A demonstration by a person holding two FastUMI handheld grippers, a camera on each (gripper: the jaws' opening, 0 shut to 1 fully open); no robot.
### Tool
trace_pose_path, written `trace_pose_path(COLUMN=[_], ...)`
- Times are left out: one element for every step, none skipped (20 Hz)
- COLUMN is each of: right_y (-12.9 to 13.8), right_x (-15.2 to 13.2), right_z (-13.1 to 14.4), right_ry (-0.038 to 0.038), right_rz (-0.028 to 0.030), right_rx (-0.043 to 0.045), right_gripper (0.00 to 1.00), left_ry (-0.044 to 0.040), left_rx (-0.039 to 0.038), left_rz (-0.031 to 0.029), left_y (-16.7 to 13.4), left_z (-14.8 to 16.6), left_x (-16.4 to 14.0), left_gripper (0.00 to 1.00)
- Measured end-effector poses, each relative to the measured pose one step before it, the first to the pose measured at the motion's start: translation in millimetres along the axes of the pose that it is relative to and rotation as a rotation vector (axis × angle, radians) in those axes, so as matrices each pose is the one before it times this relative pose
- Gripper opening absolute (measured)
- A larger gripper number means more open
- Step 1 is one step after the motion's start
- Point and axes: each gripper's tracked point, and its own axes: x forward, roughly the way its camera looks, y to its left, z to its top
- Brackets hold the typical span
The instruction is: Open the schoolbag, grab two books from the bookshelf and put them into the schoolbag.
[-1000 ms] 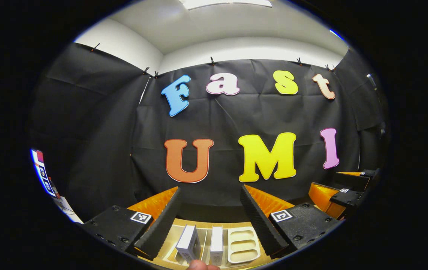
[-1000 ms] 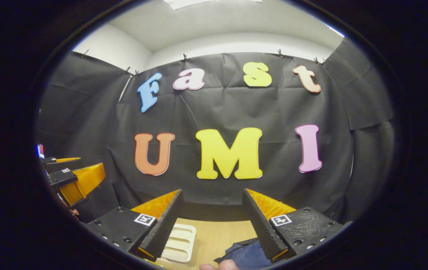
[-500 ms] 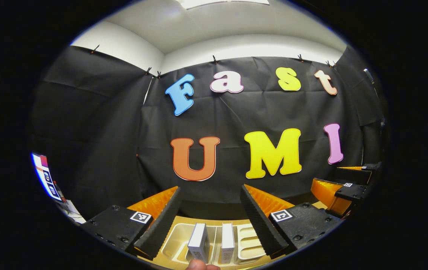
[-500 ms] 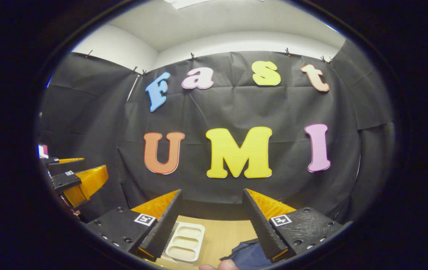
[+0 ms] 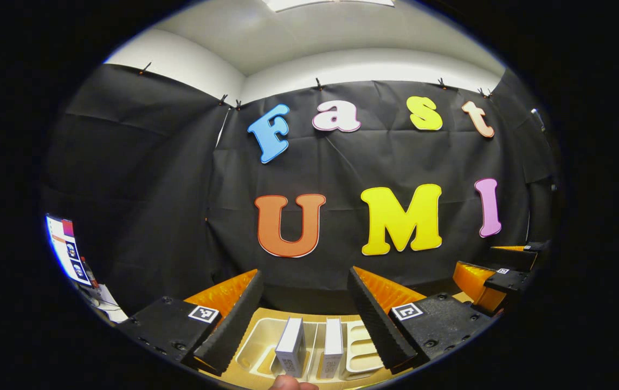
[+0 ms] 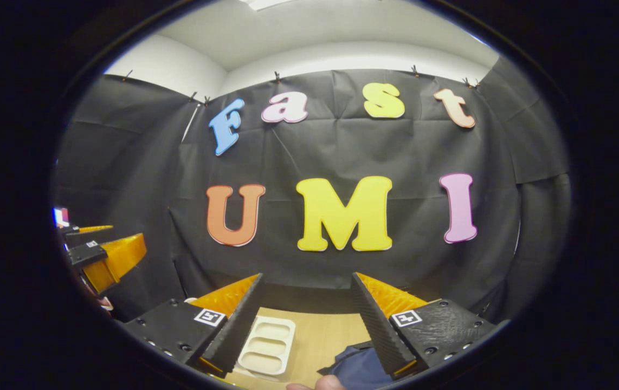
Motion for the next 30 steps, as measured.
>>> trace_pose_path(right_y=[-1.21, -1.82, -2.77, -2.63, -1.22, -2.82, -1.73, -0.42, -1.36, -3.58, -3.60, -2.79, -2.37, -2.00, -0.09, -0.40, -1.17, -2.99, -2.27, -0.88, 0.60, 0.98, -2.26, 1.82, 3.25, 3.56, 1.77, 0.95, 0.31, 1.56], right_x=[0.42, 0.36, 0.79, 0.48, 0.52, 0.63, 1.03, 1.48, 0.42, 1.15, 0.29, 0.65, 2.53, 2.36, 4.37, 6.02, 6.51, 5.47, 7.88, 7.74, 7.48, 11.61, 10.53, 7.42, 6.72, 6.00, 4.02, 4.17, 8.15, 5.90], right_z=[-2.75, -3.42, -3.82, -3.33, -4.94, -4.11, -4.72, -7.33, -8.14, -9.06, -8.84, -11.21, -11.98, -15.37, -17.42, -17.19, -18.67, -16.83, -19.09, -19.78, -18.01, -13.44, -12.52, -11.41, -14.04, -12.10, -11.76, -5.55, -3.26, -1.77], right_ry=[0.01231, 0.01232, 0.01259, 0.01393, 0.01339, 0.01230, 0.01241, 0.02210, 0.02584, 0.02664, 0.02710, 0.02710, 0.03365, 0.04957, 0.05703, 0.05803, 0.06415, 0.05983, 0.06994, 0.06035, 0.05697, 0.05042, 0.04767, 0.04554, 0.04166, 0.04232, 0.03505, 0.02819, 0.01977, 0.01196], right_rz=[0.00072, 0.00025, -0.00224, -0.00048, -0.00040, -0.00299, 0.00111, 0.00255, 0.00078, -0.00649, -0.00766, -0.00531, -0.00183, 0.00155, 0.00968, 0.00839, 0.00182, -0.00522, -0.00862, -0.00561, -0.00092, -0.00508, -0.00983, -0.00091, 0.00211, 0.00262, 0.00169, 0.00152, -0.00179, -0.00856], right_rx=[-0.00938, -0.01298, -0.00909, -0.00441, -0.00764, -0.01044, -0.01132, -0.01219, -0.00797, -0.00627, -0.00377, -0.00235, -0.00820, -0.00679, 0.00488, 0.00676, -0.00532, -0.01303, -0.02993, -0.03188, -0.03493, -0.03545, -0.02603, -0.01466, -0.00579, -0.00990, -0.01675, -0.02246, -0.02390, -0.02053], right_gripper=[0.95, 0.95, 0.93, 0.95, 0.95, 0.93, 0.95, 0.97, 0.95, 0.98, 0.98, 0.95, 0.98, 0.95, 0.98, 0.99, 0.96, 0.98, 0.99, 0.99, 0.99, 0.96, 0.96, 0.99, 0.96, 0.96, 0.96, 0.96, 0.96, 0.96], left_ry=[0.00177, 0.00491, 0.00192, 0.00042, 0.00129, 0.00513, 0.00797, 0.00526, -0.00679, -0.00116, 0.00208, 0.00550, 0.00530, 0.00557, 0.00332, -0.00114, 0.00429, 0.00798, 0.00845, 0.00726, -0.00454, -0.00425, 0.00175, 0.00484, 0.01217, 0.00833, 0.00815, 0.00421, 0.00407, 0.00513], left_rx=[0.00131, -0.00108, -0.00406, -0.00585, -0.00391, -0.00323, -0.00075, 0.00425, 0.00469, 0.00046, -0.00318, 0.00047, 0.00508, 0.00513, 0.00087, -0.00472, -0.00514, 0.00068, 0.00337, 0.00461, 0.00230, -0.00009, 0.00016, 0.00514, 0.00309, -0.00474, -0.00566, -0.00174, 0.00089, -0.00011], left_rz=[-0.00014, -0.00239, -0.00195, -0.00287, -0.00062, -0.00272, -0.00499, -0.00511, -0.00454, -0.00905, -0.01287, -0.01168, -0.00880, -0.00718, -0.00513, -0.00439, -0.00564, -0.00387, -0.00041, -0.00304, -0.00070, 0.00205, 0.00356, 0.01437, 0.01438, 0.00680, 0.00381, 0.00611, 0.00894, 0.00822], left_y=[0.12, 0.13, -1.48, 0.11, -1.26, -0.87, -1.79, -0.70, -1.78, -3.23, -4.09, -3.38, -2.33, -2.08, -1.93, -0.52, -2.79, -0.51, 0.60, -1.46, 0.88, -0.29, 2.94, 3.54, 5.77, 2.83, 2.59, 2.00, 3.55, 2.47], left_z=[0.09, -1.47, -1.38, -0.40, -0.86, -3.09, -2.49, -2.23, -0.48, -1.41, -2.51, -3.40, -2.24, -1.59, -0.62, -3.54, -1.75, -2.40, -2.35, -2.69, -0.38, 2.46, 0.51, -2.33, -4.92, -3.52, -4.49, -1.43, -0.56, -0.43], left_x=[1.00, 0.48, 0.22, 1.14, 0.33, 1.10, 0.90, -1.01, -0.37, -0.88, 0.11, 1.70, 1.66, 1.49, 2.16, -0.13, 1.91, 0.75, 0.84, -0.31, -0.88, 0.60, 0.96, 2.06, -0.22, 1.35, -0.50, -0.66, 0.03, 0.19], left_gripper=[0.99, 0.99, 0.99, 1.00, 1.00, 1.00, 1.00, 1.00, 1.00, 1.00, 1.00, 0.99, 1.00, 1.00, 1.00, 1.00, 1.00, 1.00, 1.00, 1.00, 1.00, 1.00, 1.00, 1.00, 1.00, 1.00, 1.00, 1.00, 1.00, 1.00])
